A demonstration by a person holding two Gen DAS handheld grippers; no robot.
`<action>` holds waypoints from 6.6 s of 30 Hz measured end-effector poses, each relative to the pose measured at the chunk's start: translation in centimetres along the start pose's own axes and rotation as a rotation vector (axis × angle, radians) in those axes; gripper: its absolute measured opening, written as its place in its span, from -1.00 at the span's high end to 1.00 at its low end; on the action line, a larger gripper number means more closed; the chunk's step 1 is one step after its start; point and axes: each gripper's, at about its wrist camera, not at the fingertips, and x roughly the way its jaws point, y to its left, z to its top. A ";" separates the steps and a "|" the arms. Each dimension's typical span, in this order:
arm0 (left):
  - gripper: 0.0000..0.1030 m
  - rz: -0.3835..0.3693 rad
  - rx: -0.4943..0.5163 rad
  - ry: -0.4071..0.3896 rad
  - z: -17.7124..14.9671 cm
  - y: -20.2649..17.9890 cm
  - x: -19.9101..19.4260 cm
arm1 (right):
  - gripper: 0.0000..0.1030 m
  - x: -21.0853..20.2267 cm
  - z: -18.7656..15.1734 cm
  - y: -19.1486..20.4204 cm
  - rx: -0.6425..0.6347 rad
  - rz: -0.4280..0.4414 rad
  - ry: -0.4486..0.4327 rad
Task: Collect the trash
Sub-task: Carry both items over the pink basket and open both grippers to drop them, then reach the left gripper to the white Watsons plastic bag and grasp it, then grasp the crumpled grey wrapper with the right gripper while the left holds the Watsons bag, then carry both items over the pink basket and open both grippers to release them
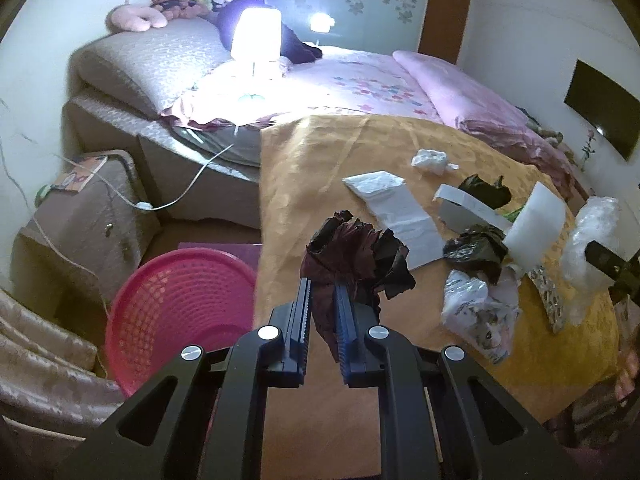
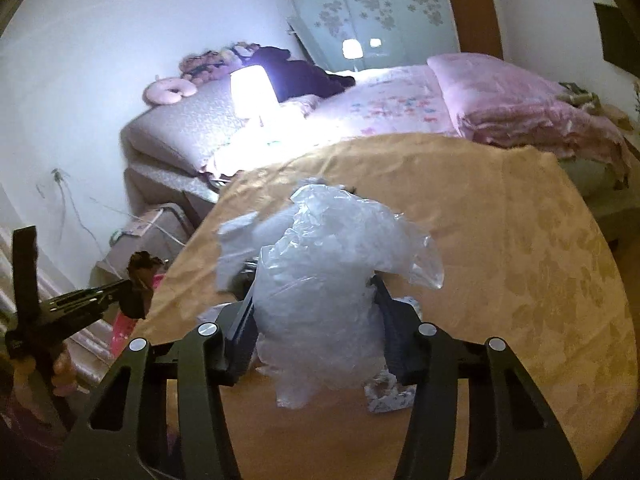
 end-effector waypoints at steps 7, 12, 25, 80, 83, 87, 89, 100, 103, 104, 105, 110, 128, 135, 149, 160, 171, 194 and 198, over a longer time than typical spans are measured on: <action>0.78 0.065 -0.063 0.005 -1.1 3.4 -1.0 | 0.02 1.8 0.3 4.9 -0.085 0.084 0.034; 0.78 0.132 -0.121 0.012 -1.6 6.3 -1.6 | 0.02 4.3 0.8 8.3 -0.123 0.160 0.066; 0.78 0.248 -0.230 0.011 -3.0 11.5 -1.1 | 0.02 10.9 2.4 17.2 -0.173 0.331 0.178; -0.33 0.224 -0.108 0.014 -3.9 7.6 1.2 | -0.40 7.9 -0.6 11.5 -0.103 0.150 0.123; -0.36 0.205 -0.078 0.015 -4.1 6.4 1.4 | -0.40 6.9 -0.9 9.6 -0.092 0.110 0.102; -0.42 0.172 -0.028 0.011 -4.3 4.0 1.6 | -0.40 6.0 -1.4 7.3 -0.074 0.047 0.086; -0.43 0.158 -0.004 0.011 -4.5 3.1 1.7 | -0.40 5.8 -1.7 6.3 -0.058 0.030 0.088; -0.48 0.034 0.114 0.031 -4.8 -2.5 2.3 | -0.40 4.5 -2.7 1.7 0.013 -0.044 0.082; -0.48 -0.010 0.127 0.031 -4.5 -3.9 2.3 | -0.40 4.2 -2.7 1.3 0.025 -0.053 0.074; -0.48 -0.026 0.131 0.030 -4.4 -4.4 2.2 | -0.40 4.0 -2.8 1.1 0.028 -0.054 0.072; -0.48 -0.042 0.134 0.029 -4.3 -5.0 2.2 | -0.40 3.9 -2.8 0.9 0.032 -0.056 0.070; -0.48 -0.115 0.134 0.031 -3.8 -7.1 2.0 | -0.40 3.5 -2.9 -0.1 0.049 -0.065 0.066; -0.05 -0.256 0.071 0.137 -2.9 -10.6 6.1 | -0.40 2.7 -3.7 -2.7 0.097 -0.088 0.069; 0.29 -0.273 0.029 0.131 -3.0 -9.5 5.6 | -0.40 3.0 -3.9 -2.8 0.095 -0.084 0.079; 0.32 -0.185 0.045 0.078 -2.8 -6.5 3.2 | -0.40 5.8 -3.8 -0.2 0.033 -0.011 0.132; 0.32 -0.154 0.023 0.067 -2.7 -4.5 2.9 | -0.40 10.1 -2.6 1.3 -0.008 -0.003 0.169; 0.32 -0.139 0.022 0.066 -2.9 -4.1 2.9 | 0.29 10.9 -2.4 2.1 -0.067 -0.001 0.165; 0.32 -0.061 -0.038 0.041 -3.3 0.6 0.8 | 0.49 7.2 -3.8 5.7 -0.129 0.140 0.159; 0.32 -0.029 -0.067 0.034 -3.3 2.5 0.5 | 0.49 8.1 -3.4 7.2 -0.154 0.158 0.168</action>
